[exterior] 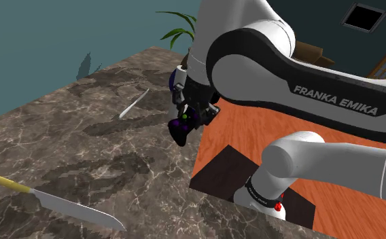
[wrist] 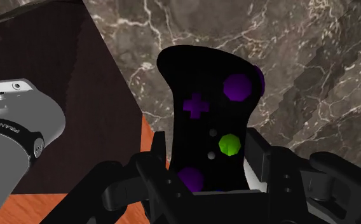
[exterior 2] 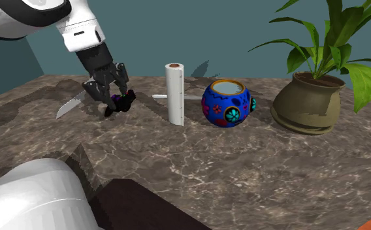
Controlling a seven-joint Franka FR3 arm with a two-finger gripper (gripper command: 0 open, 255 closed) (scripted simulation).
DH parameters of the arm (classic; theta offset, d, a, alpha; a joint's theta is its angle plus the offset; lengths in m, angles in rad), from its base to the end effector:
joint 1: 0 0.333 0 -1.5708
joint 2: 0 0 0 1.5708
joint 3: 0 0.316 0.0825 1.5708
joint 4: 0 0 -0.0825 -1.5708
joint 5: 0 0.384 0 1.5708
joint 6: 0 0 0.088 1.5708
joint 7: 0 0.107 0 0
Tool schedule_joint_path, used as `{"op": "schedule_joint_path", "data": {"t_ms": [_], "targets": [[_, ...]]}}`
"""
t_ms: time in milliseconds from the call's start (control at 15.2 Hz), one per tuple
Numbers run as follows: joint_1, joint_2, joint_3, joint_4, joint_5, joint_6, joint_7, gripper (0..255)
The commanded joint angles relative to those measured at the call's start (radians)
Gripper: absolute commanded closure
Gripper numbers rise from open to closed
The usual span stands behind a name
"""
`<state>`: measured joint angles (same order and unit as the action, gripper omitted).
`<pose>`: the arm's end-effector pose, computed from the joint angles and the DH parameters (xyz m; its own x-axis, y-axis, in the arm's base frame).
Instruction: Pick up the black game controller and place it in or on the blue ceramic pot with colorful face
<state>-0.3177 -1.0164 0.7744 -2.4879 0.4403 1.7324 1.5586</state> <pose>0.2712 0.2192 0.5026 0.1408 -0.9702 0.1971 -0.9806 -0.1641 -0.1075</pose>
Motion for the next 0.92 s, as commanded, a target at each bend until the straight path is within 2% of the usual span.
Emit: {"op": "schedule_joint_path", "data": {"t_ms": [0, 858], "targets": [[-0.007, 0.004, -0.014, 0.023, -0.013, -0.020, -0.004, 255], [-0.042, 0.042, -0.087, 0.199, -0.081, -0.161, -0.011, 255]]}}
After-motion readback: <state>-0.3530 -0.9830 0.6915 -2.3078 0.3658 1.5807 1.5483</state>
